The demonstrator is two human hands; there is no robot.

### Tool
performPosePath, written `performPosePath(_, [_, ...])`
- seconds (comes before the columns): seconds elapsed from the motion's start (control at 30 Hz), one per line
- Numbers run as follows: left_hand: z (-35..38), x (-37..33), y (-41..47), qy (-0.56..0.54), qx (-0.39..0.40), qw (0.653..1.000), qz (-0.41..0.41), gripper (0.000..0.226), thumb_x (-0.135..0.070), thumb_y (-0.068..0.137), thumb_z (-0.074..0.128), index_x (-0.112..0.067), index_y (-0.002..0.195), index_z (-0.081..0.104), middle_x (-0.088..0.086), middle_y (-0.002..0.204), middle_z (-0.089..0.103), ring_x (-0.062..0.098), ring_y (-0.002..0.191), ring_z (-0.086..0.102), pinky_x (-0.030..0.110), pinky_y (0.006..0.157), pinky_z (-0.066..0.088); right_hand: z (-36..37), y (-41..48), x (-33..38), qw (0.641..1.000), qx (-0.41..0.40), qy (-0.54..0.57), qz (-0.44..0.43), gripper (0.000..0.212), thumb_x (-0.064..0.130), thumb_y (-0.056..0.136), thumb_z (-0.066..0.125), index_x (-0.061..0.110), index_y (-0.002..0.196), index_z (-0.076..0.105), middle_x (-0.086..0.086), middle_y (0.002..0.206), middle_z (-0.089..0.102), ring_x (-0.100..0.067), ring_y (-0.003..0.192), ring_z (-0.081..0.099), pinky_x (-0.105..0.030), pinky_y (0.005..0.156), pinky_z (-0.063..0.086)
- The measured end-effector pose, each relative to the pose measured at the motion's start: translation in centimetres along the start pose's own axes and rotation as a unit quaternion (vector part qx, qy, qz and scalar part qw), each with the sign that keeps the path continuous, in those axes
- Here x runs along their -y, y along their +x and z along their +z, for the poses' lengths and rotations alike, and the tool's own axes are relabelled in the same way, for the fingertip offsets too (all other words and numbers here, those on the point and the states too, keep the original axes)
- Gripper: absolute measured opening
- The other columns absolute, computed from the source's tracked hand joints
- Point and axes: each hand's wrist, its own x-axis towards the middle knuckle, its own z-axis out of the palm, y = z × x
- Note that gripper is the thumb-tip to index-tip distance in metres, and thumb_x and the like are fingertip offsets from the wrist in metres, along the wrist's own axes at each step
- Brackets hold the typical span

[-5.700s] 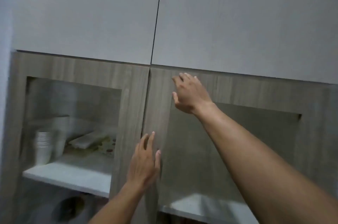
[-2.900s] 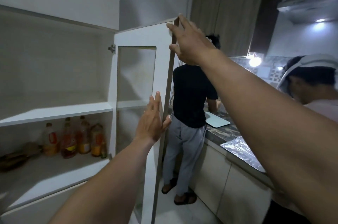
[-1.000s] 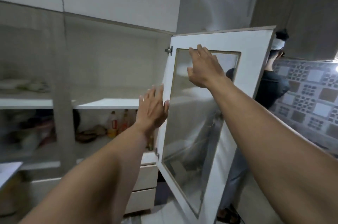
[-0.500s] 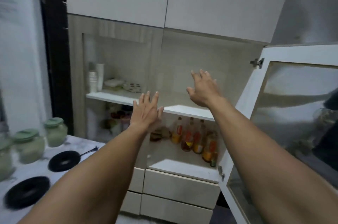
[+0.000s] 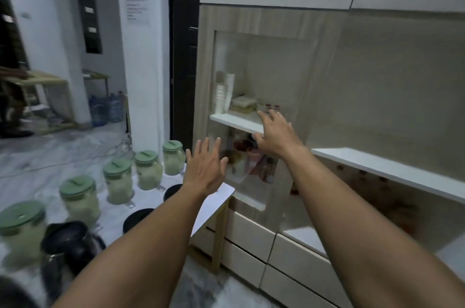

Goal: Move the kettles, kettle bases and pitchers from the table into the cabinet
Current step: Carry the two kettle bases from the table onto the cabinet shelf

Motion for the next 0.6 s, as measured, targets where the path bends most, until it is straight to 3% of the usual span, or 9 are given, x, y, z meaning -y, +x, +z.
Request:
performPosePath(0.13, [2.5,4.5,0.3,0.013,0.0,0.998,-0.059,0.061,-0.046,0.101,0.031,-0.023,0.155,0.017,0.011,0.161,0.02,0.032,0.148,0.016,0.057,0.117,0.018,6.1,3.3,1.8,0.998,0.034,0.023,-0.049,0.067,0.037,0.097,0.051,0.016,0.156,0.027,-0.016,0.159,0.028,-0.032,0.148,0.022,-0.056,0.116,0.027])
performPosePath(0.33, [7.5,10.2,0.4,0.046,-0.001,0.986,-0.158,0.061,-0.044,0.099,0.038,-0.022,0.153,0.021,0.012,0.155,0.03,0.033,0.141,0.026,0.052,0.114,0.025,15.5,8.7,3.4,0.986,0.117,0.049,-0.106,0.07,0.037,0.101,0.048,0.022,0.16,0.015,-0.012,0.168,0.009,-0.028,0.155,0.006,-0.058,0.123,0.014])
performPosePath(0.6, [14.5,15.5,-0.1,0.079,0.039,0.953,-0.289,0.068,-0.055,0.099,0.03,-0.026,0.157,0.009,0.013,0.161,0.017,0.034,0.147,0.016,0.055,0.115,0.02,27.2,14.7,4.7,0.963,0.192,0.06,-0.179,0.068,0.044,0.101,0.048,0.02,0.159,0.02,-0.011,0.167,0.014,-0.029,0.154,0.012,-0.054,0.12,0.02])
